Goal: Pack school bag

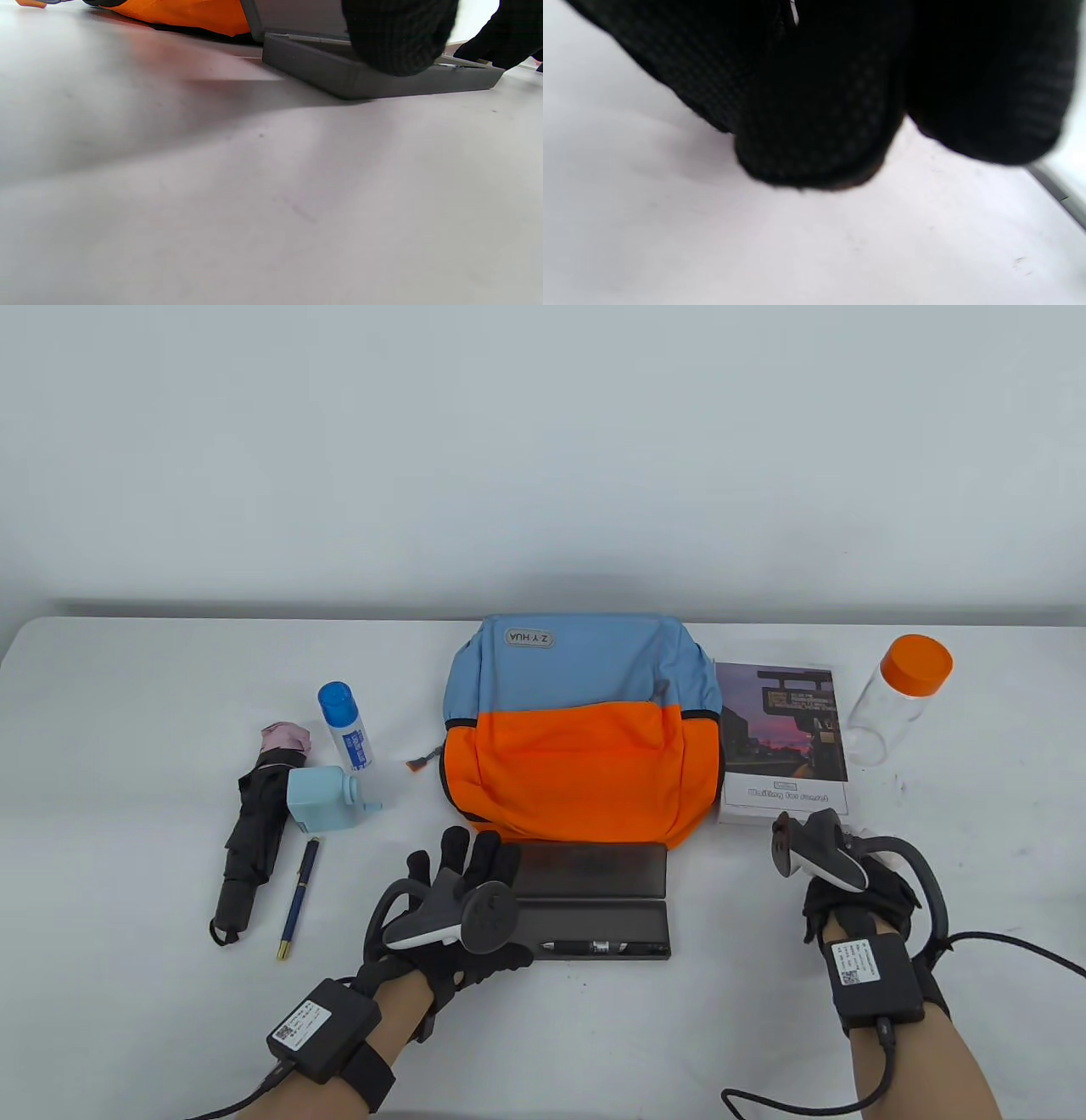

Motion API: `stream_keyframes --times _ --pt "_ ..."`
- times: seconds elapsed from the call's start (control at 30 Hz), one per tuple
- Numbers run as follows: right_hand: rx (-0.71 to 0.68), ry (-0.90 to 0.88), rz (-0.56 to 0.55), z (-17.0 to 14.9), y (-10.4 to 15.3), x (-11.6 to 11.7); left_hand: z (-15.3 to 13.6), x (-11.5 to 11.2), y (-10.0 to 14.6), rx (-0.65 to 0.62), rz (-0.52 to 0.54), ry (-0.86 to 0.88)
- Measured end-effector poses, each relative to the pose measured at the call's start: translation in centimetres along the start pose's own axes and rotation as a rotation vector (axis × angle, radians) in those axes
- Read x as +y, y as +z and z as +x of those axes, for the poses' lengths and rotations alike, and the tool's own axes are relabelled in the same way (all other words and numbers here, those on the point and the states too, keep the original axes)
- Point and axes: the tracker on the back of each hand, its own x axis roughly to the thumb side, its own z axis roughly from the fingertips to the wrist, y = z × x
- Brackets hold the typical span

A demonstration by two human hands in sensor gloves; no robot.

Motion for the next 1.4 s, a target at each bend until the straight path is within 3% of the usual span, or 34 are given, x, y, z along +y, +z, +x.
stream_keyframes --times 0.23,0.5,0.97,1.17,1.4 --pt "0.151 -0.385 -0.004 -2.0 -0.2 0.4 -0.1 0.0 0.0 0.003 -0.004 0.004" --pt "0.072 -0.366 -0.013 -1.6 1.1 -1.8 -0.1 0.0 0.0 0.003 -0.005 0.003" --pt "-0.381 -0.444 -0.087 4.7 7.7 -7.5 0.0 0.0 -0.1 0.005 -0.005 0.001" --pt "-0.576 -0.424 -0.096 8.7 10.7 -8.2 0.0 0.0 -0.1 0.005 -0.004 -0.003" --pt "-0.638 -0.367 -0.158 11.1 12.0 -7.7 0.0 0.0 -0.1 0.004 -0.004 -0.003"
